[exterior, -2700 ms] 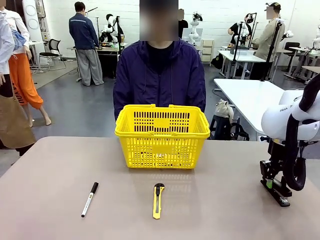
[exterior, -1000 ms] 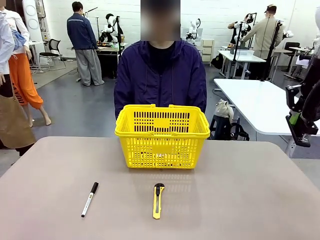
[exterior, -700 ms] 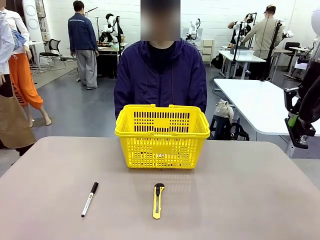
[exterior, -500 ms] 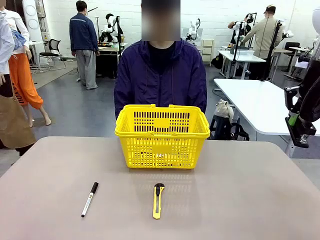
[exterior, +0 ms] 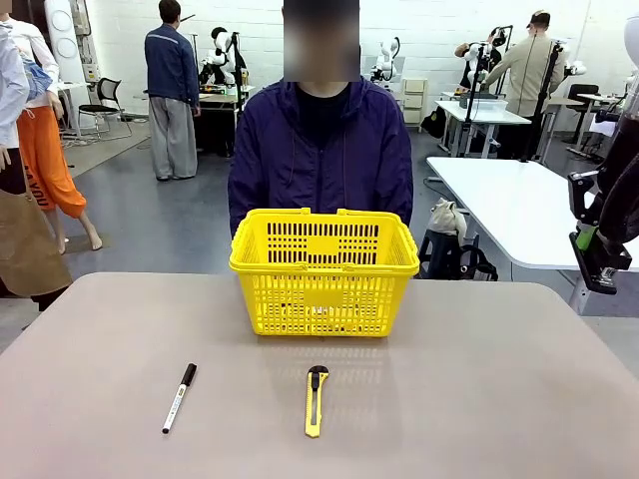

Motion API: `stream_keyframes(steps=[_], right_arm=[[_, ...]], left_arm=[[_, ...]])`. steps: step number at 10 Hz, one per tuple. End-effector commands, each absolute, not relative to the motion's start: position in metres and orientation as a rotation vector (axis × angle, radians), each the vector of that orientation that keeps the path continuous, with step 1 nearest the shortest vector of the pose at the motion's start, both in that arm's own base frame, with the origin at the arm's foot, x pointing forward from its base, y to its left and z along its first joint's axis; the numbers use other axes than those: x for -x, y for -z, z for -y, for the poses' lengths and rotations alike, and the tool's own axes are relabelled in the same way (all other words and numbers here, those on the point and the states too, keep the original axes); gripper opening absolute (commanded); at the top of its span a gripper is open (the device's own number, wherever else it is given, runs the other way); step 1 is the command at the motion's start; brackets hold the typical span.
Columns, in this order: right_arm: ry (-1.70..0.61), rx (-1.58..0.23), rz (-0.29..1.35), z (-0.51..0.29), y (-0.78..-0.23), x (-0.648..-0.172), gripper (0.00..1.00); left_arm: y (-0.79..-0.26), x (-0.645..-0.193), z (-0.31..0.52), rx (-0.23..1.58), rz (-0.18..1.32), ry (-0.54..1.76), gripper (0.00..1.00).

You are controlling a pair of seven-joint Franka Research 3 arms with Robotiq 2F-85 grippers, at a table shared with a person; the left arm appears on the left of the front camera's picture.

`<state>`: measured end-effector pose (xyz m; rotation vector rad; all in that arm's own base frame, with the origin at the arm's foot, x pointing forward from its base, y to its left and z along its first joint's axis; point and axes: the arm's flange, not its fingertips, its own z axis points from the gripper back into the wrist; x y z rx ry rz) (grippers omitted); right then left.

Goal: Place the items the person wants into the basket.
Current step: Pick up the item the person points to and place it in the Market Basket.

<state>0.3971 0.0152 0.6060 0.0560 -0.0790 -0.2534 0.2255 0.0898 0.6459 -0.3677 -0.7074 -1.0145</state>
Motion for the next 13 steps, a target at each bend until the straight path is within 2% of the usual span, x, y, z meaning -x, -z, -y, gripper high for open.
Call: stream_keyframes(steps=[1, 2, 5, 8, 11, 13], right_arm=[[0.244, -0.054, 0.082, -0.016, -0.607, -0.396, 0.3], [0.253, -0.056, 0.079, -0.015, -0.606, -0.397, 0.32], [-0.033, 0.039, 0.106, -0.113, -0.642, -0.473, 0.32], [-0.249, 0.126, 0.104, -0.21, -0.655, -0.53, 0.32], [-0.477, 0.236, 0.101, -0.305, -0.649, -0.577, 0.32], [-0.631, 0.185, 0.123, -0.342, -0.637, -0.592, 0.32]], left_arm=[[-0.648, -0.225, -0.09, 0.383, 0.711, 1.019, 1.0], [-0.648, -0.225, -0.09, 0.383, 0.711, 1.019, 1.0], [-0.648, -0.225, -0.09, 0.383, 0.711, 1.019, 1.0], [-0.648, -0.225, -0.09, 0.383, 0.711, 1.019, 1.0], [-0.648, -0.225, -0.09, 0.383, 0.711, 1.019, 1.0], [-0.648, -0.225, -0.09, 0.383, 0.711, 1.019, 1.0]])
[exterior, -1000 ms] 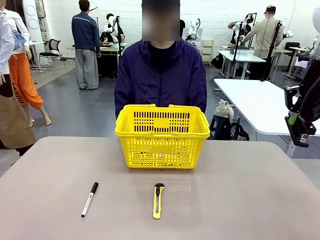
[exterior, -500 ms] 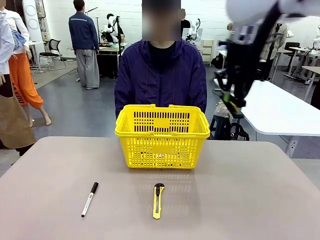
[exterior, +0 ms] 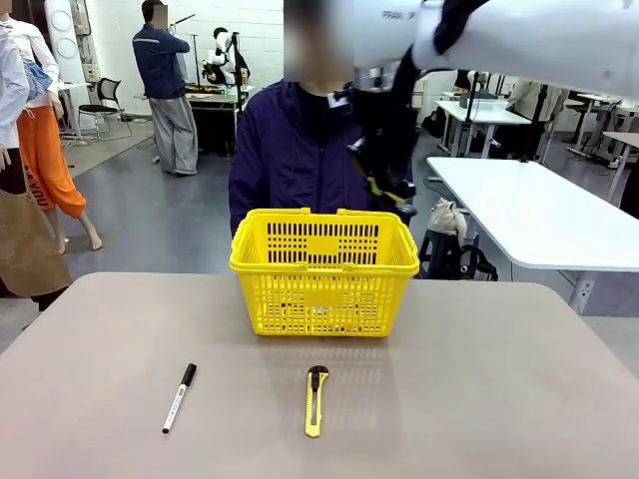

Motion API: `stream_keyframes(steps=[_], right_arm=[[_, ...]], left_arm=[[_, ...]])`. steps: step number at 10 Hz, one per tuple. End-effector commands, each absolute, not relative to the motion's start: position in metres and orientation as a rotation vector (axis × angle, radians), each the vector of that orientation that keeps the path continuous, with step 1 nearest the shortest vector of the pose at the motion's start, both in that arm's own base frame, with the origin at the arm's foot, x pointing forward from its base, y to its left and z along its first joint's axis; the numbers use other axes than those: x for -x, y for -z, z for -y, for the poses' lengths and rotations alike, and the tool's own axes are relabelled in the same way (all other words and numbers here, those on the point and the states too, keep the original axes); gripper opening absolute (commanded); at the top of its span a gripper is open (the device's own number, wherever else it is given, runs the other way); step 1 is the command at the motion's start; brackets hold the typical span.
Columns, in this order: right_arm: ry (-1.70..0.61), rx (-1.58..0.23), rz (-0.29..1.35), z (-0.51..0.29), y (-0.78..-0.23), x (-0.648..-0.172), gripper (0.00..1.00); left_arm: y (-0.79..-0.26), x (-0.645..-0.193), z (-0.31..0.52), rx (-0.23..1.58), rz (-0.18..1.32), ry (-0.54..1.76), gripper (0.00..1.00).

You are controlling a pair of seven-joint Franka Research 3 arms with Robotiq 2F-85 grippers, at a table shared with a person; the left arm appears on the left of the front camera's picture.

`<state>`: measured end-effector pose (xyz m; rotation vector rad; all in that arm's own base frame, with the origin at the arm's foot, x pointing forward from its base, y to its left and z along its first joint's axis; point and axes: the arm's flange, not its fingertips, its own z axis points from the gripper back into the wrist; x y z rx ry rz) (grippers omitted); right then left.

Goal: Place the items the person wants into the basket.
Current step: Pick up the item the person points to and place it in the Market Basket.

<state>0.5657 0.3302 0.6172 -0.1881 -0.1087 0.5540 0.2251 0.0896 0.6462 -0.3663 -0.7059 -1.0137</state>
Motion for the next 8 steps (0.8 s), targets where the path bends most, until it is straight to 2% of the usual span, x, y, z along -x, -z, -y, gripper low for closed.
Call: stream_keyframes(steps=[1, 3, 4, 5, 8], right_arm=[[-0.688, 0.143, 0.185, -0.353, -0.623, -0.596, 0.32], [-0.713, 0.079, 0.242, -0.357, -0.598, -0.603, 0.32], [-0.721, 0.062, 0.235, -0.356, -0.587, -0.606, 0.32], [-0.761, -0.039, 0.172, -0.354, -0.56, -0.608, 0.32], [-0.75, -0.055, 0.168, -0.35, -0.555, -0.601, 0.32]], left_arm=[[-0.648, -0.225, -0.09, 0.383, 0.711, 1.019, 1.0], [-0.648, -0.225, -0.09, 0.383, 0.711, 1.019, 1.0], [-0.648, -0.225, -0.09, 0.383, 0.711, 1.019, 1.0], [-0.648, -0.225, -0.09, 0.383, 0.711, 1.019, 1.0], [-0.648, -0.225, -0.09, 0.383, 0.711, 1.019, 1.0]])
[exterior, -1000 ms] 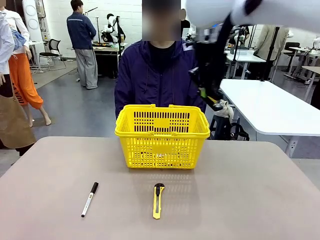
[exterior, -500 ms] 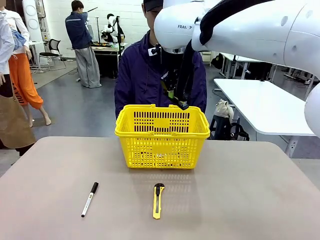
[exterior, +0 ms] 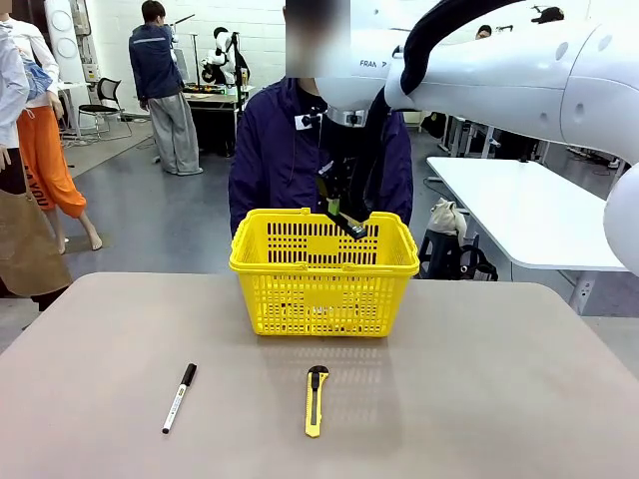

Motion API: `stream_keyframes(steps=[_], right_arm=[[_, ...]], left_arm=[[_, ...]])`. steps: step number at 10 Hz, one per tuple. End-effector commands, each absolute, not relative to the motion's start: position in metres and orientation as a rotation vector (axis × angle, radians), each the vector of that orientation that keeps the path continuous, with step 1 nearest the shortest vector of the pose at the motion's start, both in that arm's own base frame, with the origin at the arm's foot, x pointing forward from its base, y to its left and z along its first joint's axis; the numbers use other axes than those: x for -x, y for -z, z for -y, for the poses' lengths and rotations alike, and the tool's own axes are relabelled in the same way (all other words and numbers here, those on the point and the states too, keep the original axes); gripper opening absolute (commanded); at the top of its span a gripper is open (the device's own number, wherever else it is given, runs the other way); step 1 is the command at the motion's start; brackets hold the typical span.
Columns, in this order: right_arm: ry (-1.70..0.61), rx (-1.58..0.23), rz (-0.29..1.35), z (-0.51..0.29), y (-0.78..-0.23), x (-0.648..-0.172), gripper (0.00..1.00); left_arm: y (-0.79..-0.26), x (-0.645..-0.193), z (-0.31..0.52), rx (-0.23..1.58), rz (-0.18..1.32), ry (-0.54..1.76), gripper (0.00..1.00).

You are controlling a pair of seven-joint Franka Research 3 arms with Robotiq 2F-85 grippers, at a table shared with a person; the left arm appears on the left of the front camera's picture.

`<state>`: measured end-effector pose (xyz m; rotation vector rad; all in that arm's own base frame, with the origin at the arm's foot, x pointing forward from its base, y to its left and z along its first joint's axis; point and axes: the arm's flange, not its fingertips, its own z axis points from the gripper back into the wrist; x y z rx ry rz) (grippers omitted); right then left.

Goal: Place the items the person wants into the basket.
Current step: Pick up the item the person points to and place it in the Market Basket.

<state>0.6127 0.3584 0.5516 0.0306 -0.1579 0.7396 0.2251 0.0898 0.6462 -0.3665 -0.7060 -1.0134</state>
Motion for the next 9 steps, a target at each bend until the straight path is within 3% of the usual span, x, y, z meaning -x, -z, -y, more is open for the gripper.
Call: stream_keyframes(steps=[1, 9], right_arm=[[-0.738, -0.013, 0.171, -0.36, -0.558, -0.612, 0.32], [-0.786, -0.024, 0.137, -0.36, -0.543, -0.621, 0.32]], left_arm=[[-0.648, -0.225, -0.09, 0.383, 0.711, 1.019, 1.0], [-0.648, -0.225, -0.09, 0.383, 0.711, 1.019, 1.0]])
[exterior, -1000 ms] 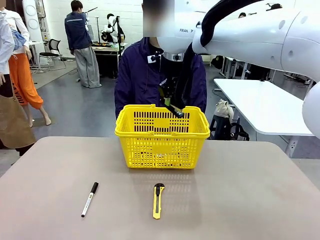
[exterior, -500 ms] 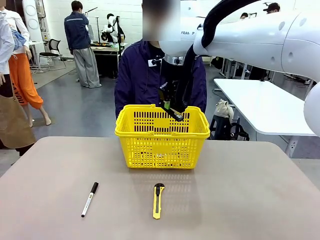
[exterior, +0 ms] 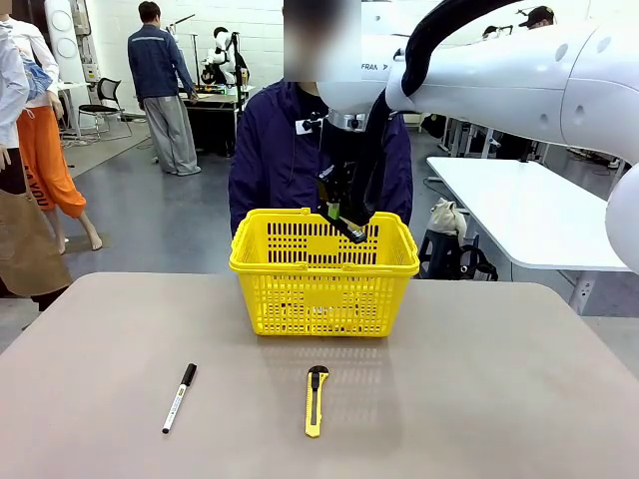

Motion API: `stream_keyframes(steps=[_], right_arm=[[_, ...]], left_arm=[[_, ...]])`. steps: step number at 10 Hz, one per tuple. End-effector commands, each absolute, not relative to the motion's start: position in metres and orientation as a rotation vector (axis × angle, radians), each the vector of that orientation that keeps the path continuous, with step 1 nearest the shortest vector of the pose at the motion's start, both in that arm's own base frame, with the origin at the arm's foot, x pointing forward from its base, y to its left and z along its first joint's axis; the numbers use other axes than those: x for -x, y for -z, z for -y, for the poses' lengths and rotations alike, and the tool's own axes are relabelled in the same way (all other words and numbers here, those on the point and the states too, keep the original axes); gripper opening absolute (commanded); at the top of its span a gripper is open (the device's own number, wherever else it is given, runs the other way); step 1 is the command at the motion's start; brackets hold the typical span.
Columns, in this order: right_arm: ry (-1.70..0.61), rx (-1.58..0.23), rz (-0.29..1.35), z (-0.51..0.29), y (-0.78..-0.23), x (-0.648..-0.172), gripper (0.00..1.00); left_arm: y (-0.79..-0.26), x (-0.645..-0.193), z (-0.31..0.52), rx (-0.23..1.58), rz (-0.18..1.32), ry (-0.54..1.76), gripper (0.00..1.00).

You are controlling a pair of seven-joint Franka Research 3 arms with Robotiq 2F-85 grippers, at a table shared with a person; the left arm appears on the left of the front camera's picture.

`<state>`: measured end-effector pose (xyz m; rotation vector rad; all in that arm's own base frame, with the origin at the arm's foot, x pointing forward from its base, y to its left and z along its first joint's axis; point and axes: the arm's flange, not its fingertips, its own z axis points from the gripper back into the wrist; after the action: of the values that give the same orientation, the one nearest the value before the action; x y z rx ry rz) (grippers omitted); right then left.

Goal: Place the items the person wants into the basket.
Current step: Pick up the item the person points to and place it in the Market Basket.

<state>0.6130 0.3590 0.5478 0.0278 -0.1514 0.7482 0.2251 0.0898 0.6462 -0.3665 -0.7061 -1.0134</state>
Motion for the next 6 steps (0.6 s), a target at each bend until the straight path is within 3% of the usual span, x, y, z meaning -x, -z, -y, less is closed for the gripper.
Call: stream_keyframes(steps=[1, 6], right_arm=[[-0.811, -0.023, 0.118, -0.365, -0.532, -0.632, 0.32], [-0.917, 0.021, -0.001, -0.401, -0.486, -0.662, 0.32]], left_arm=[[-0.648, -0.225, -0.09, 0.383, 0.711, 1.019, 1.0], [-0.648, -0.225, -0.09, 0.383, 0.711, 1.019, 1.0]])
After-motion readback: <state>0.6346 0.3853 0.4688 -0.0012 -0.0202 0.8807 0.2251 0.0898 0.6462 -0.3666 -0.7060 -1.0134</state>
